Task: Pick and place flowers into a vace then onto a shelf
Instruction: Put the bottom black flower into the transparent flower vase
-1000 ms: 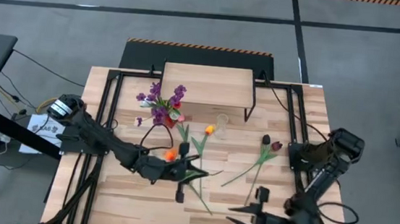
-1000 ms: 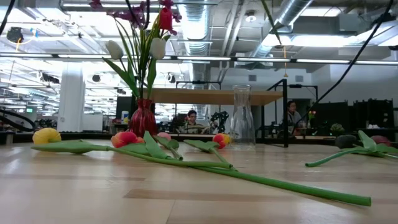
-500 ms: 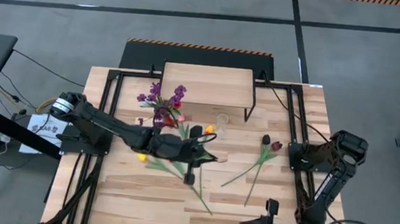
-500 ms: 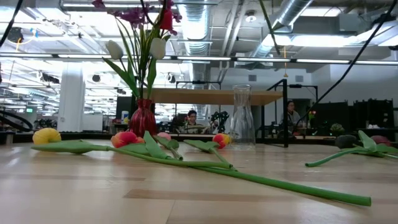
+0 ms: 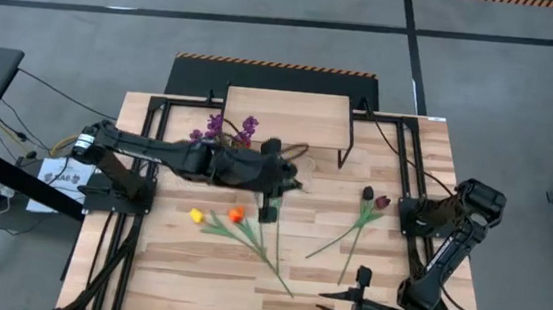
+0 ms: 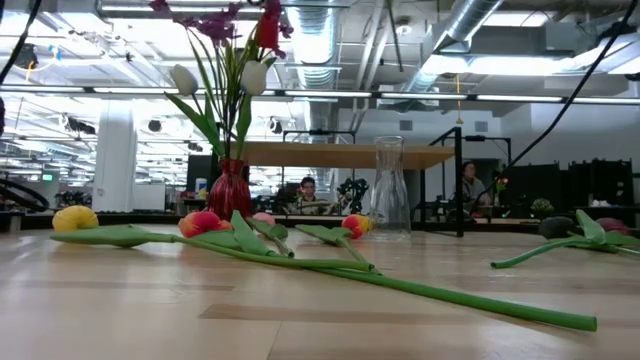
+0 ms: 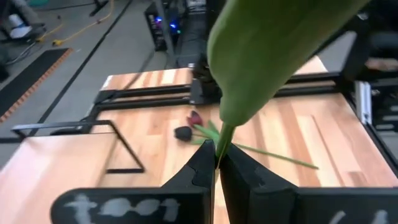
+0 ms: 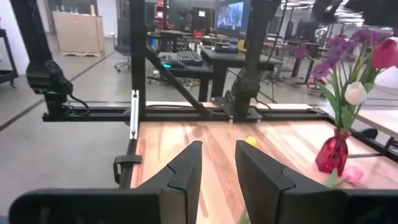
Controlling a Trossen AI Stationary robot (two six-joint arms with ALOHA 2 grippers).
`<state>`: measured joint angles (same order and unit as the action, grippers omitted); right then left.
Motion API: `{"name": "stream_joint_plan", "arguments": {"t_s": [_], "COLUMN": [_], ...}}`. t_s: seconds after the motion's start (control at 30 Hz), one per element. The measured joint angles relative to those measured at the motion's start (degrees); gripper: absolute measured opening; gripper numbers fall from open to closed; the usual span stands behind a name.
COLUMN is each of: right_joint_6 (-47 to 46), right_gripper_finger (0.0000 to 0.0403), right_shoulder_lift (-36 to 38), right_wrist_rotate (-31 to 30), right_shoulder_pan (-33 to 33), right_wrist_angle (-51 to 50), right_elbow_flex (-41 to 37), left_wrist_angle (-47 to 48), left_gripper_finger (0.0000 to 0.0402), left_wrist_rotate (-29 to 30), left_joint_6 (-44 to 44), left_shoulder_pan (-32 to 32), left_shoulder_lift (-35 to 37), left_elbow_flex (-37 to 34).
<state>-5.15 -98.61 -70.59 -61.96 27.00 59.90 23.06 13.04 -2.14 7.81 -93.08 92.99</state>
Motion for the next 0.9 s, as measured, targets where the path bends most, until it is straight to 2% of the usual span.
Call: {"name": "stream_joint_plan", "arguments": {"t_s": [0.23, 0.53, 0.7, 0.9], "right_joint_6": [0.0, -4.8, -9.3, -9.9], "right_gripper_finger": [0.0093, 0.0093, 0.0093, 0.0093], "right_shoulder_lift": [0.0, 0.0, 0.0, 0.0], "right_wrist_rotate": [0.3, 3.7, 5.2, 5.5], "right_shoulder_pan": [1.5, 3.8, 5.2, 6.5], "right_wrist_angle": [0.0, -5.5, -9.6, -10.8], "right_elbow_flex": [0.0, 0.0, 0.0, 0.0], "left_wrist_angle": [4.1, 5.3, 5.6, 6.1], "left_gripper_finger": [0.0, 0.0, 0.0, 0.0], "left_wrist_rotate": [-2.2, -4.2, -4.6, -7.3], "left_joint_6": [3.0, 4.9, 5.0, 5.0], "left_shoulder_pan": [-5.6, -11.4, -12.6, -11.5], "left_shoulder_lift": [0.0, 0.0, 0.0, -1.1], "left_elbow_flex": [5.1, 5.4, 5.4, 5.4]}}
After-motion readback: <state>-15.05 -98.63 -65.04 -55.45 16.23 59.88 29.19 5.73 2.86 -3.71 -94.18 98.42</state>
